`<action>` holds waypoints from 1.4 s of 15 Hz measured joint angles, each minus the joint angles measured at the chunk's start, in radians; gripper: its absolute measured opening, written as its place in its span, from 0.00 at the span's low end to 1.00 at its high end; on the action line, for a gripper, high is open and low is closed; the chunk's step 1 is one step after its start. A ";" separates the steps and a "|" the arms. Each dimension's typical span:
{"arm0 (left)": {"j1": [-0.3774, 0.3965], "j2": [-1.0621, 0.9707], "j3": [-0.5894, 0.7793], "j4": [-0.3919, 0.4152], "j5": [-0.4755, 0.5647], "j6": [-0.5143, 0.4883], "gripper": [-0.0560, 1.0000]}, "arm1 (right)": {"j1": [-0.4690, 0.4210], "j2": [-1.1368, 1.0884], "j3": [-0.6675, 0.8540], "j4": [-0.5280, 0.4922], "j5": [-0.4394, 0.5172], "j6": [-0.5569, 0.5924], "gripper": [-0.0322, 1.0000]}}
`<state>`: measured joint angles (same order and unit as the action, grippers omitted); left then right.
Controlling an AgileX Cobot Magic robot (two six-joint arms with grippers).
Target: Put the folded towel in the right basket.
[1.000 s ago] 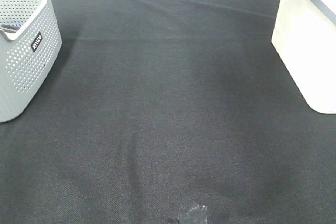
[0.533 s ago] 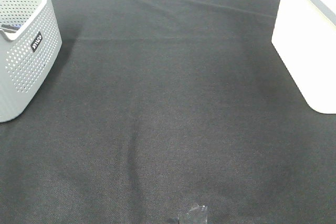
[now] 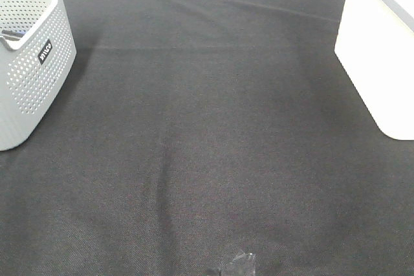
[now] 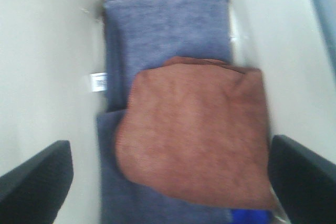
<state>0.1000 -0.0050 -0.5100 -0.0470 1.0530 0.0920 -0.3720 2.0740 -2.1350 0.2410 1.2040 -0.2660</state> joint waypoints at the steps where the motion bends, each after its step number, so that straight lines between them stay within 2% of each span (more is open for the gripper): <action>1: 0.000 0.000 0.000 0.000 0.000 0.000 0.97 | 0.000 0.000 0.000 0.000 0.000 0.000 0.97; 3: 0.000 0.000 0.000 0.000 0.000 0.000 0.97 | 0.000 0.000 0.000 0.095 0.013 -0.032 0.97; 5: 0.000 0.000 0.000 0.000 0.000 0.000 0.97 | 0.027 -0.014 -0.002 0.095 0.013 -0.028 0.97; 10: 0.000 0.000 0.000 0.000 0.000 0.000 0.97 | 0.288 -0.092 0.004 -0.176 0.014 0.165 0.97; 12: 0.000 0.000 0.000 0.000 0.000 0.000 0.97 | 0.358 -0.163 0.061 -0.217 0.014 0.214 0.97; 13: 0.000 0.000 0.000 0.000 0.000 0.000 0.97 | 0.378 -0.213 0.116 -0.221 0.014 0.228 0.97; 16: 0.000 0.000 0.000 0.000 0.000 0.000 0.97 | 0.436 -0.494 0.472 -0.226 0.006 0.266 0.97; 19: 0.000 0.000 0.000 0.000 0.000 0.000 0.97 | 0.441 -0.825 0.834 -0.235 -0.132 0.284 0.97; 21: 0.000 0.000 0.000 0.000 0.000 0.000 0.97 | 0.441 -1.054 1.082 -0.246 -0.187 0.278 0.97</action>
<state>0.1000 -0.0050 -0.5100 -0.0470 1.0530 0.0920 0.0690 1.0200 -1.0530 -0.0050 1.0170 0.0120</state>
